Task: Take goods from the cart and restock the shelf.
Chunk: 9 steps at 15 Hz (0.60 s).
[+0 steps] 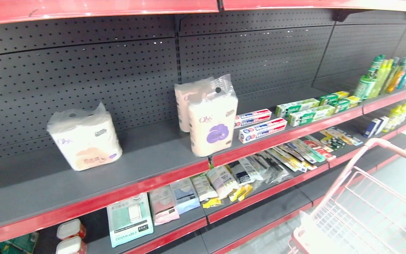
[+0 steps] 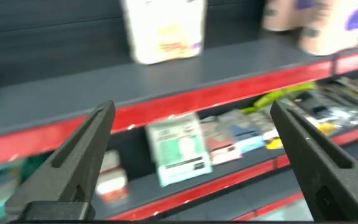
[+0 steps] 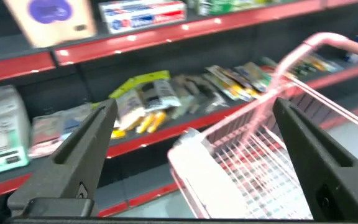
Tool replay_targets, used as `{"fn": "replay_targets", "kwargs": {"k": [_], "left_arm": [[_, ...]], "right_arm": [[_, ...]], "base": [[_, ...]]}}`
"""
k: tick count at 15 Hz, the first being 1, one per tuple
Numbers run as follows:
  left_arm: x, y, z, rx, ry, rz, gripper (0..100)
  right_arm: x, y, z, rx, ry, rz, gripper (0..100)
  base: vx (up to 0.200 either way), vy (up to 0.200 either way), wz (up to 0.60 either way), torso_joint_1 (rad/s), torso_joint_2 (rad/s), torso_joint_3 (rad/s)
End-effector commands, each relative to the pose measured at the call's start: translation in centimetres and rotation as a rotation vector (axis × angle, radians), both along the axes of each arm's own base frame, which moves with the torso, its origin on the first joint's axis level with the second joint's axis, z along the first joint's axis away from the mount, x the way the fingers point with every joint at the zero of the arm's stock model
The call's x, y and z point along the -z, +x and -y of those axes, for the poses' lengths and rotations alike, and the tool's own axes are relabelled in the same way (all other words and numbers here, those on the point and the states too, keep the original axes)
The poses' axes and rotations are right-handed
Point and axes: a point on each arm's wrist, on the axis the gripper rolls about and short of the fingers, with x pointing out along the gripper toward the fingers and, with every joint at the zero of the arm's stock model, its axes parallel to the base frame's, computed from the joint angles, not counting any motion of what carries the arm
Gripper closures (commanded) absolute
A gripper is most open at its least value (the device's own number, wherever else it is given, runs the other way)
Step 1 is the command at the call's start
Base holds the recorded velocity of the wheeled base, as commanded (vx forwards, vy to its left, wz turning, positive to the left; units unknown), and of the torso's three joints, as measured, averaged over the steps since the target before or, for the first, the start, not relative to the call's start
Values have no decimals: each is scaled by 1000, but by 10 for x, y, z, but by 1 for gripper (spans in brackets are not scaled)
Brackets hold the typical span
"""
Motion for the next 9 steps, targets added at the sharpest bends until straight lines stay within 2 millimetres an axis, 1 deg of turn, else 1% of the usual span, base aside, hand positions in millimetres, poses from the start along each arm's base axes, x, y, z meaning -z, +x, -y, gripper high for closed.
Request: {"fn": "replay_targets", "kwargs": {"k": [1,9], "left_arm": [[0,0,0,0,-2,-1,0],[0,0,0,0,0,-2,0]], "right_arm": [[0,0,0,0,-1,0,0],[0,0,0,0,-1,0,0]], "base": [[0,0,-600,2,7,-2],[0,0,-600,4,2,4]]}}
